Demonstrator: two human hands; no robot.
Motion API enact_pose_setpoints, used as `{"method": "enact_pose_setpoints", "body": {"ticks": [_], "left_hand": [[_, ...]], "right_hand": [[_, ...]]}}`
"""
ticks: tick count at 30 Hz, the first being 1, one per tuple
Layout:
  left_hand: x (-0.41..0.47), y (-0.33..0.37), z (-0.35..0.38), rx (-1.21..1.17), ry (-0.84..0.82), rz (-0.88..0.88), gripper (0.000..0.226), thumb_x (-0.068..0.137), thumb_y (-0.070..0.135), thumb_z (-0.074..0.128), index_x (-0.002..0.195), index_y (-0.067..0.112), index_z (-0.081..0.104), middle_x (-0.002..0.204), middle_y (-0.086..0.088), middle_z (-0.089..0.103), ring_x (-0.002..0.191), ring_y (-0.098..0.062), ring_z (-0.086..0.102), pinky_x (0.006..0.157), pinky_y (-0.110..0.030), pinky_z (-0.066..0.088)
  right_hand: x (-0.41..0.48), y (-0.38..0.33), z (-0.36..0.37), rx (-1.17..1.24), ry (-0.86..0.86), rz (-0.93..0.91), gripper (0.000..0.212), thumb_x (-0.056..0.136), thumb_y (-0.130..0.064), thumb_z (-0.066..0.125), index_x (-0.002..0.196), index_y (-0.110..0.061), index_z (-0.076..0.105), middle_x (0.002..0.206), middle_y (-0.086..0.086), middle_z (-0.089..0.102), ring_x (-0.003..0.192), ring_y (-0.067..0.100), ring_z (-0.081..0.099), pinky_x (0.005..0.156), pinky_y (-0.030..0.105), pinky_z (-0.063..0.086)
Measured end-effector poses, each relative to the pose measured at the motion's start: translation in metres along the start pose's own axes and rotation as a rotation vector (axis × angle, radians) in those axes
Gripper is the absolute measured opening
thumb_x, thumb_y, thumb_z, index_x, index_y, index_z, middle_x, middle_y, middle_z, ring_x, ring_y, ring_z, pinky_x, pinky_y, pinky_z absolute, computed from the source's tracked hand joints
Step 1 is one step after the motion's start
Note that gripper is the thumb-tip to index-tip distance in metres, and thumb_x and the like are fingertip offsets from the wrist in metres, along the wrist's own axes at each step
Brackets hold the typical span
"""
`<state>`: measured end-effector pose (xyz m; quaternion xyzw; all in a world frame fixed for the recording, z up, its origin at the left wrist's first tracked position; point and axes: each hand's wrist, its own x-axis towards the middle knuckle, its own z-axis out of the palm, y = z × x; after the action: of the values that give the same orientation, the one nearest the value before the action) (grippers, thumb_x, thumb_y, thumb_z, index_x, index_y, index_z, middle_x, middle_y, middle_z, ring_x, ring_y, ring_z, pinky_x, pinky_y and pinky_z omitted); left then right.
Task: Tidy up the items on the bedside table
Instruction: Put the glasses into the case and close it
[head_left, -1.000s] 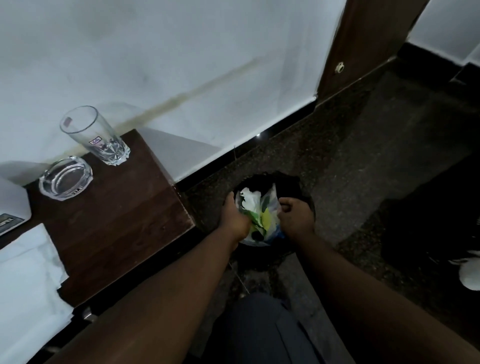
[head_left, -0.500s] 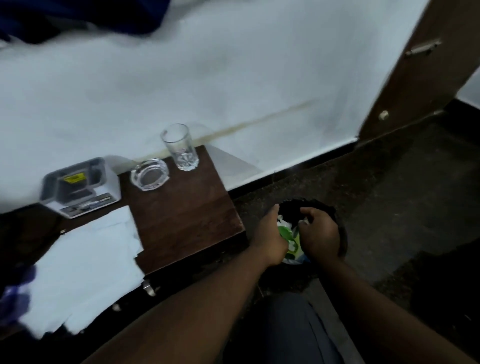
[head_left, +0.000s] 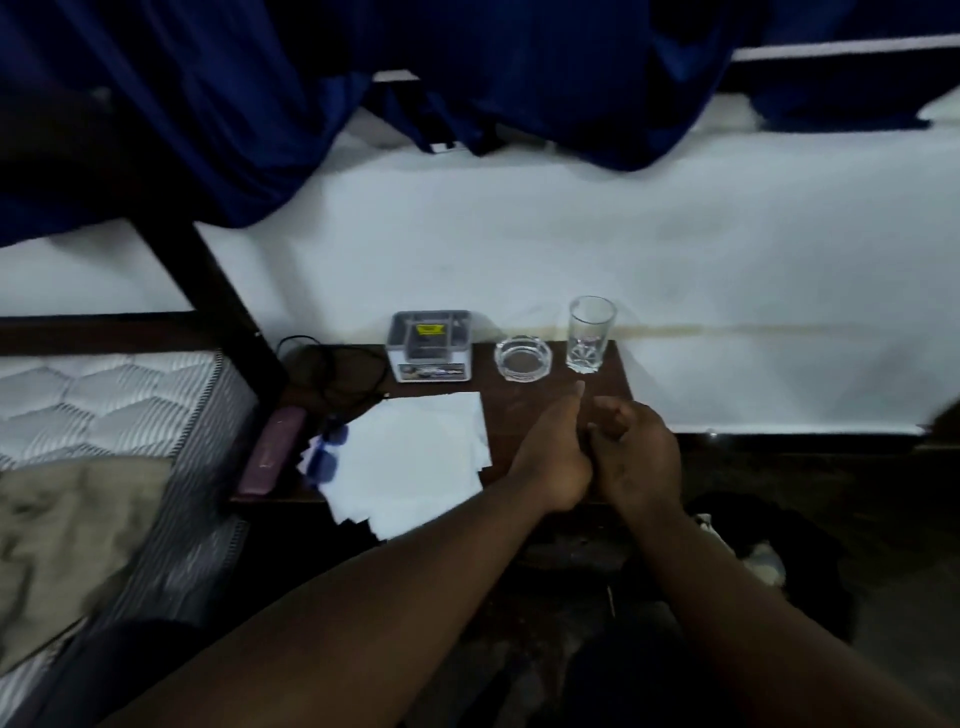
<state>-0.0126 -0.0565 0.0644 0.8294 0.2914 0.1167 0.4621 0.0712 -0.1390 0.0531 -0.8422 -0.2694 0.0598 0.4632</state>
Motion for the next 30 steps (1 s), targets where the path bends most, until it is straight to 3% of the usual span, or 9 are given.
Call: {"method": "enact_pose_setpoints", "body": {"ticks": [6,11,16,20,24,26,28,30], "left_hand": [[-0.026,-0.033,-0.075,-0.046,0.138,-0.006,0.074,0.091,-0.006,0.053,0.159,0.011,0.028,0.154,-0.004,0.045,0.14,-0.018,0.046,0.113,-0.024,0.035],[-0.049,-0.078,-0.125,-0.091,0.213,-0.065,0.084,0.086,-0.003,0.059,0.161,0.015,0.025,0.161,-0.003,0.04,0.147,-0.018,0.039,0.122,-0.035,0.032],[-0.072,-0.117,-0.169,-0.165,0.287,-0.117,0.082,0.086,-0.004,0.059,0.16,0.012,0.026,0.153,0.002,0.043,0.14,-0.012,0.043,0.12,-0.028,0.031],[-0.088,-0.153,-0.199,-0.145,0.364,-0.188,0.081,0.091,-0.005,0.062,0.16,0.018,0.027,0.139,0.003,0.051,0.126,-0.002,0.046,0.106,-0.015,0.035],[-0.101,-0.186,-0.219,-0.194,0.469,-0.179,0.077,0.087,0.002,0.066,0.156,0.018,0.036,0.137,0.001,0.058,0.126,-0.011,0.057,0.111,-0.032,0.045],[-0.104,-0.2,-0.227,-0.215,0.506,-0.191,0.074,0.085,0.007,0.066,0.154,0.015,0.04,0.142,-0.001,0.057,0.132,-0.014,0.056,0.112,-0.031,0.046],[-0.104,-0.213,-0.235,-0.132,0.557,-0.221,0.067,0.085,0.016,0.064,0.149,0.016,0.047,0.139,-0.004,0.061,0.128,-0.018,0.059,0.109,-0.031,0.047],[-0.104,-0.224,-0.239,-0.009,0.61,-0.232,0.067,0.08,0.032,0.061,0.145,0.016,0.051,0.129,-0.01,0.065,0.118,-0.025,0.063,0.103,-0.042,0.05]], "right_hand": [[-0.019,-0.06,0.057,0.036,-0.106,-0.103,0.029,0.084,-0.015,0.069,0.112,-0.02,0.073,0.114,0.003,0.073,0.106,0.022,0.069,0.088,0.03,0.05],[-0.04,-0.099,0.111,0.069,-0.207,-0.149,0.034,0.085,-0.015,0.069,0.119,-0.019,0.07,0.121,-0.002,0.07,0.109,0.018,0.066,0.092,0.03,0.05],[-0.062,-0.13,0.167,0.105,-0.313,-0.141,0.034,0.087,-0.015,0.068,0.121,-0.018,0.069,0.124,-0.001,0.07,0.11,0.02,0.067,0.097,0.035,0.051],[-0.079,-0.151,0.208,0.109,-0.39,-0.147,0.03,0.087,-0.022,0.067,0.117,-0.022,0.07,0.12,-0.003,0.071,0.108,0.018,0.067,0.096,0.039,0.053],[-0.09,-0.168,0.247,0.121,-0.471,-0.149,0.031,0.083,-0.022,0.064,0.112,-0.024,0.074,0.107,-0.004,0.075,0.099,0.016,0.069,0.091,0.034,0.054],[-0.093,-0.175,0.261,0.11,-0.509,-0.122,0.029,0.083,-0.019,0.066,0.11,-0.023,0.074,0.105,-0.004,0.075,0.097,0.015,0.068,0.088,0.029,0.052],[-0.096,-0.179,0.276,0.11,-0.534,-0.097,0.026,0.084,-0.018,0.067,0.108,-0.021,0.074,0.104,-0.003,0.075,0.095,0.015,0.069,0.087,0.028,0.052],[-0.098,-0.18,0.288,0.1,-0.538,-0.089,0.024,0.083,-0.018,0.068,0.107,-0.02,0.074,0.103,-0.003,0.076,0.094,0.017,0.07,0.088,0.03,0.054]]}}
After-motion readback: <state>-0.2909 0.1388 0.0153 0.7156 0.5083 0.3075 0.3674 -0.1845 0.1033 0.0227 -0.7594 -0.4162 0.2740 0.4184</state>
